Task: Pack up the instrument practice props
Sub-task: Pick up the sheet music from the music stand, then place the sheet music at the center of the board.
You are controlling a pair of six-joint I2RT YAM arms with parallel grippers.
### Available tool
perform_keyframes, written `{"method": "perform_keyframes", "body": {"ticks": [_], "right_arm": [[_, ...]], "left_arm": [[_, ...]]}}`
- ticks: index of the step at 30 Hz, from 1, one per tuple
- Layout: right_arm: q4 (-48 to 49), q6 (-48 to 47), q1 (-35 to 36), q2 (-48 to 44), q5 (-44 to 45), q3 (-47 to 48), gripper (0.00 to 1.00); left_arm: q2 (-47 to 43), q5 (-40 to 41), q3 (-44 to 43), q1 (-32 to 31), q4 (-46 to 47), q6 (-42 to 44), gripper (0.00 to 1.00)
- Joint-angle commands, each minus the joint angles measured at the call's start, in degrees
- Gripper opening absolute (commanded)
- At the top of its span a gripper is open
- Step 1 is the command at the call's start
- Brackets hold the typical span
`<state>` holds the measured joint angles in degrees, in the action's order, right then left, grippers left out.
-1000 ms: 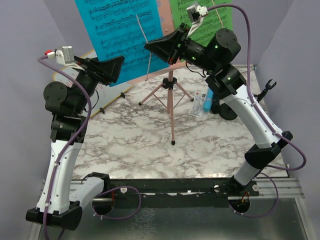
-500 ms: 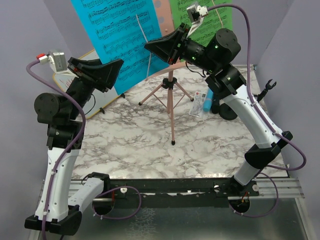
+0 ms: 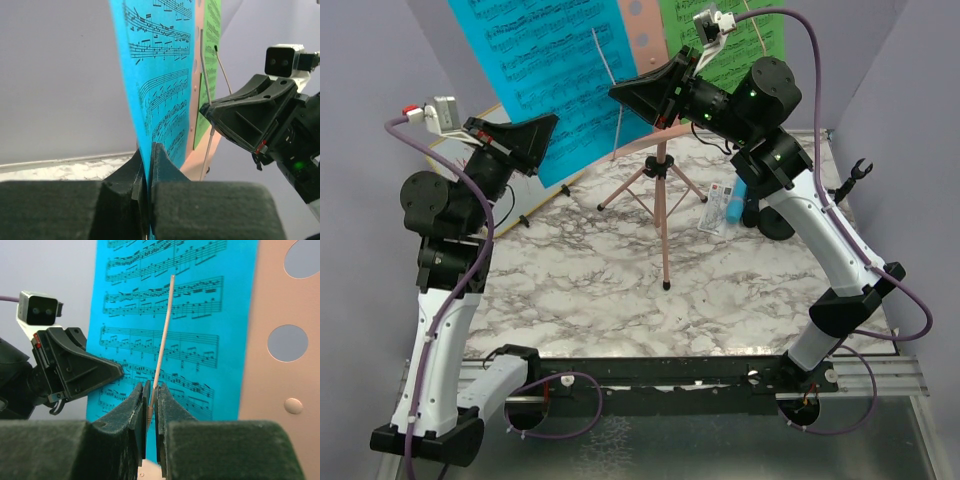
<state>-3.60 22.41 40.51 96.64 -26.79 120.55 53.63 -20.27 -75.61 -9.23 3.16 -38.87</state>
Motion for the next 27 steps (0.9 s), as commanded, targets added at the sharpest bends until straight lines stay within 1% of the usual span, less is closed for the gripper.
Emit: {"method": "perform_keyframes", "body": {"ticks": [1,3,7,14,20,27], "right_arm": [[-0.7,-1.7,-0.2,-0.3,1.4,-0.6,0.14],[-0.8,-1.7,-0.2,-0.2,1.4,-0.7,0.14],[-0.9,-1.9,-0.2,-0.2,2.3,-0.7,0.14],[-1.4,-3.0,-0.2,0.1,4.5,-0.8,0.15],[-2.1,-3.0,-0.2,1.4,4.9,-0.2,0.17],[-2.9,-3.4,-0.2,1.7,5.0,-0.1,0.22]], "left_arm": [[-3.9,7.6,-0.6,0.2,-2.7,2.9,0.0],[-5.0,9.1,-0.5,0.2,-3.7,4.2,0.0],[-7.0,12.8,-0.8,0.2,-8.5,6.6,0.0],[-12.1,23.5,-0.4,0.2,-16.6,11.5,0.0],[-17.7,32.5,2.9,0.2,-18.8,13.1,0.0],[-22.3,38.5,6.5,0.2,-21.1,13.1,0.0]]}}
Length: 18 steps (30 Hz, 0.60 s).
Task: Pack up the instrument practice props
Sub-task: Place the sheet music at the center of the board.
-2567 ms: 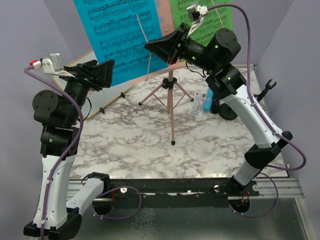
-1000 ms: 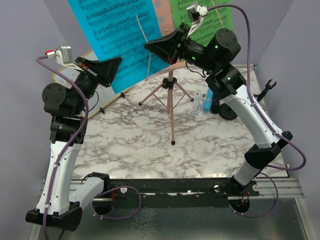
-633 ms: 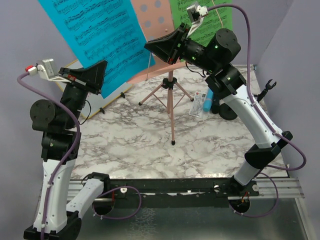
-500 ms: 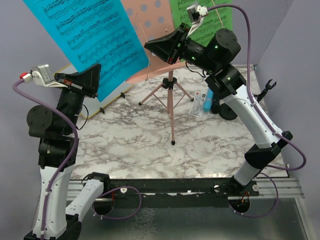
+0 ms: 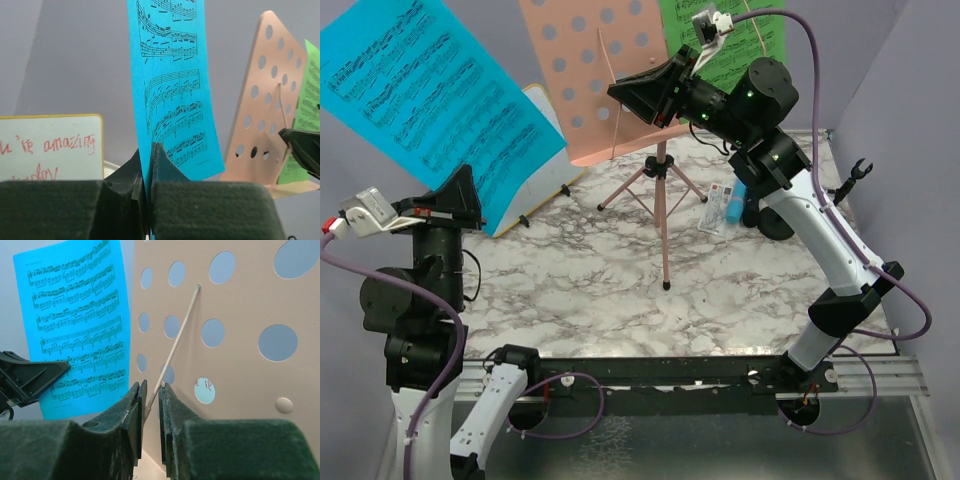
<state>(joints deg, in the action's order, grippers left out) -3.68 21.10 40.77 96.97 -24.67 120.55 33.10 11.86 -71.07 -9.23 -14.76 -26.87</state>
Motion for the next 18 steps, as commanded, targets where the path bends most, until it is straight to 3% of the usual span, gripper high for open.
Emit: {"method": "perform_keyframes", "body": {"ticks": [1,11,18], "right_arm": [[-2.9,-2.2,-0.4,1.3,2.9,-0.2,0.23],[-3.5,-4.2,-0.4,-2.3,3.2,-2.9,0.33],[-3.3,-7.3,-0.4,-7.9,3.5,-7.5,0.53]], "left_arm": [[-2.3,7.0,2.5,0.2,-3.3,0.9,0.0],[-6.0,11.8,6.1,0.0,-8.3,-1.5,0.0],[-5.3,7.8,10.9,-0.3,-12.6,-6.1,0.0]]}}
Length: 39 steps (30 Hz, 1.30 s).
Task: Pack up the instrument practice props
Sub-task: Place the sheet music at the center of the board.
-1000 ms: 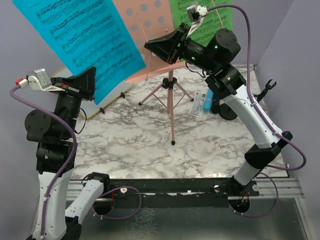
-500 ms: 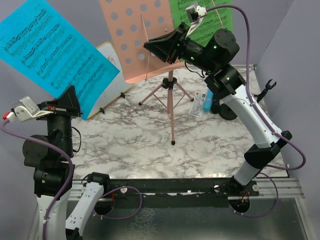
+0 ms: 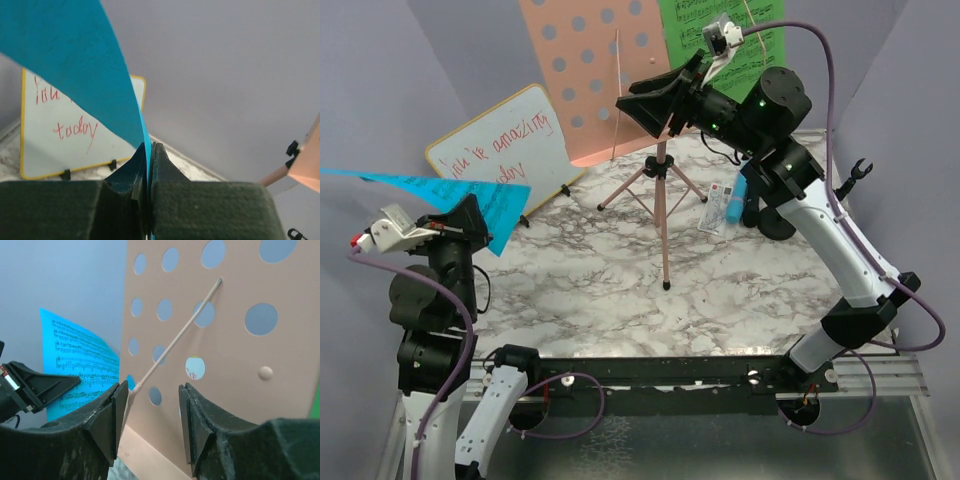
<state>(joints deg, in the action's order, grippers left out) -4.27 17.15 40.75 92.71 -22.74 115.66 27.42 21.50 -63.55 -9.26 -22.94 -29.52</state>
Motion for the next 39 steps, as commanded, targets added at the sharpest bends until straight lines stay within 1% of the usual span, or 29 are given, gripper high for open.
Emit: {"method": "perform_keyframes", "body": {"ticks": [1,7,11,17,20,23,28,30,31,35,39], "right_arm": [[-2.5,-3.9,-0.4,-4.9,1.5,-3.5,0.57],[-1.5,-6.7,-0.4,-11.6,1.5,-9.2,0.76],[-0.2,-7.6,-0.4,-18.1,2.4,-16.0,0.85],[3.4,-8.5,-0.4,-30.6,6.6,-30.6,0.92],[3.5,-9.2,-0.4,-36.0,9.3,-36.4,0.93],[2.5,-9.9,-0.4,-39.7,11.5,-40.4,0.93],[2.4,-10.0,-0.4,-44.3,12.8,-45.6,0.94],[3.4,-10.0,-0.5,-45.4,12.9,-47.5,0.94],[3.5,-10.1,-0.4,-45.8,12.6,-48.2,0.94],[3.1,-10.2,-0.4,-46.0,11.9,-49.2,0.94],[3.4,-10.0,-0.4,-46.0,10.7,-49.8,0.94]], "left_arm": [[0.6,-2.6,4.4,-0.2,-4.6,-4.2,0.0],[3.8,-6.2,7.9,-0.2,-4.1,-7.2,0.0],[6.8,-9.2,9.8,-0.2,-1.6,-8.7,0.0],[14.5,-16.8,11.9,-0.2,4.1,-11.0,0.0],[19.2,-20.5,11.5,-0.2,7.4,-12.1,0.0],[24.4,-25.1,8.8,-0.2,9.1,-12.5,0.0],[29.8,-35.6,3.1,-0.3,6.2,-11.5,0.0],[29.2,-37.7,4.2,-0.2,4.1,-11.9,0.0],[28.0,-37.3,5.6,-0.2,2.7,-12.0,0.0],[19.5,-29.8,14.3,-0.2,-2.4,-14.2,0.0],[9.4,-22.4,24.3,-0.2,-3.6,-22.0,0.0]]}}
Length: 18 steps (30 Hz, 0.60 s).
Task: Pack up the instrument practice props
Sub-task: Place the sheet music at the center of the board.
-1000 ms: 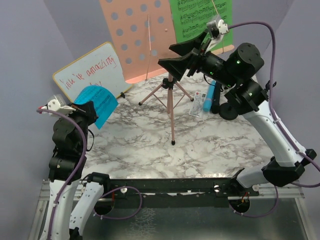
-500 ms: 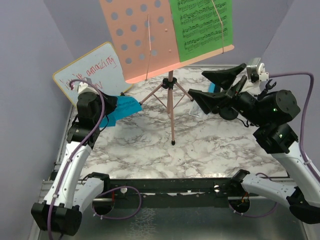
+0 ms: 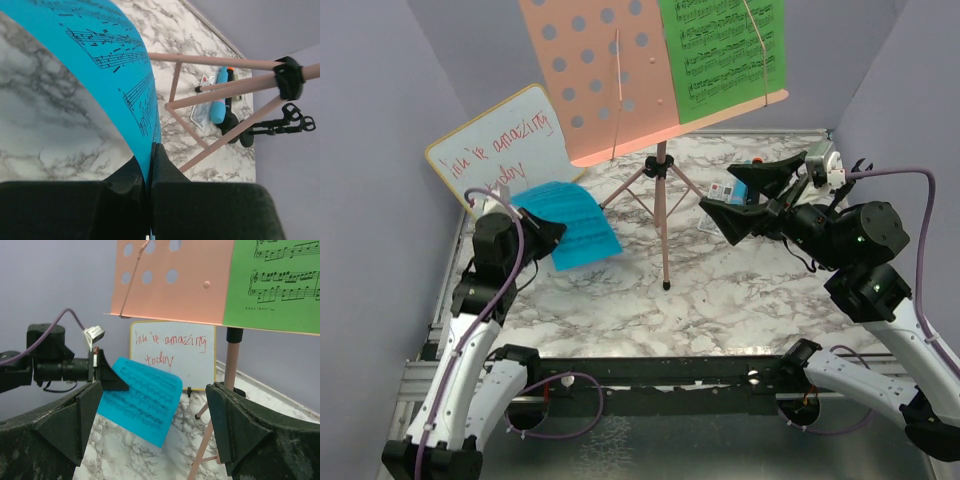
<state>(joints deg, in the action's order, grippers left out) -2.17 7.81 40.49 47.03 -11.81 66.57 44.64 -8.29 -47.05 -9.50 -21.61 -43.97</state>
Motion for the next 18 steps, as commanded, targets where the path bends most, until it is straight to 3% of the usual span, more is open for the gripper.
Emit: {"method": "perform_keyframes", "body": {"ticks": [1,5,11,18], "right_arm": [[1.3,-0.7,-0.2,-0.3,-0.5,-0.9,0.94],[1.4,-0.3,-0.1,-0.3,-1.3,-1.1,0.94],[1.0,-0.3,-0.2,-1.1,-0.9,-1.1,0.94],[0.2,-0.7,-0.2,-2.5,-0.1,-1.3,0.94]], "left_arm": [[-10.4,9.9,9.8,0.0,-5.1,-9.5,0.0],[-19.2,18.7,17.3,0.0,-6.9,-18.7,0.0],[-29.9,25.7,24.6,0.0,-13.7,-33.5,0.0],[-35.1,31.4,30.7,0.0,-17.9,-42.8,0.0]]}}
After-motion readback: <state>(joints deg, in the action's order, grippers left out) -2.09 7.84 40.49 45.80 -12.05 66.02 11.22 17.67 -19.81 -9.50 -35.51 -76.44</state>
